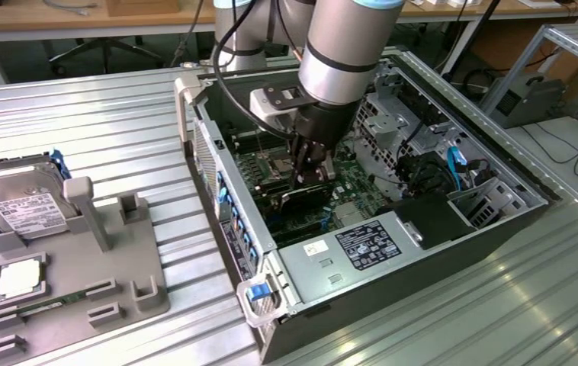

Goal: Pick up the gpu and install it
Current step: 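Press down on the gpu until it lock into place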

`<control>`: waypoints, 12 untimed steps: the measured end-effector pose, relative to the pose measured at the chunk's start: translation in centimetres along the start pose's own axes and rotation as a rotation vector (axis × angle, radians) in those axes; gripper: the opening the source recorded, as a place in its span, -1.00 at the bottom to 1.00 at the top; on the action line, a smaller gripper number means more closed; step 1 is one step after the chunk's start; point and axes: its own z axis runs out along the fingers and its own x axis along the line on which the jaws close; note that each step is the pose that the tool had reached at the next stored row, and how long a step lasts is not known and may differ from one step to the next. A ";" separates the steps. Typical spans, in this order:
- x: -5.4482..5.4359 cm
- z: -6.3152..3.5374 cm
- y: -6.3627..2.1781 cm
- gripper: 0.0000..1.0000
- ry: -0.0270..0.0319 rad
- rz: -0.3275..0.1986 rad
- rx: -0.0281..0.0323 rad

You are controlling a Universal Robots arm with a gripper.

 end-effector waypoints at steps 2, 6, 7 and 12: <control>-0.1 0.06 0.00 -0.79 0.0000 0.000 0.0000; -0.4 0.41 0.00 -0.79 0.0000 0.000 0.0000; -0.4 0.53 0.00 -0.79 0.0001 0.000 -0.0001; -0.4 0.98 -0.01 -0.79 -0.0002 0.000 0.0000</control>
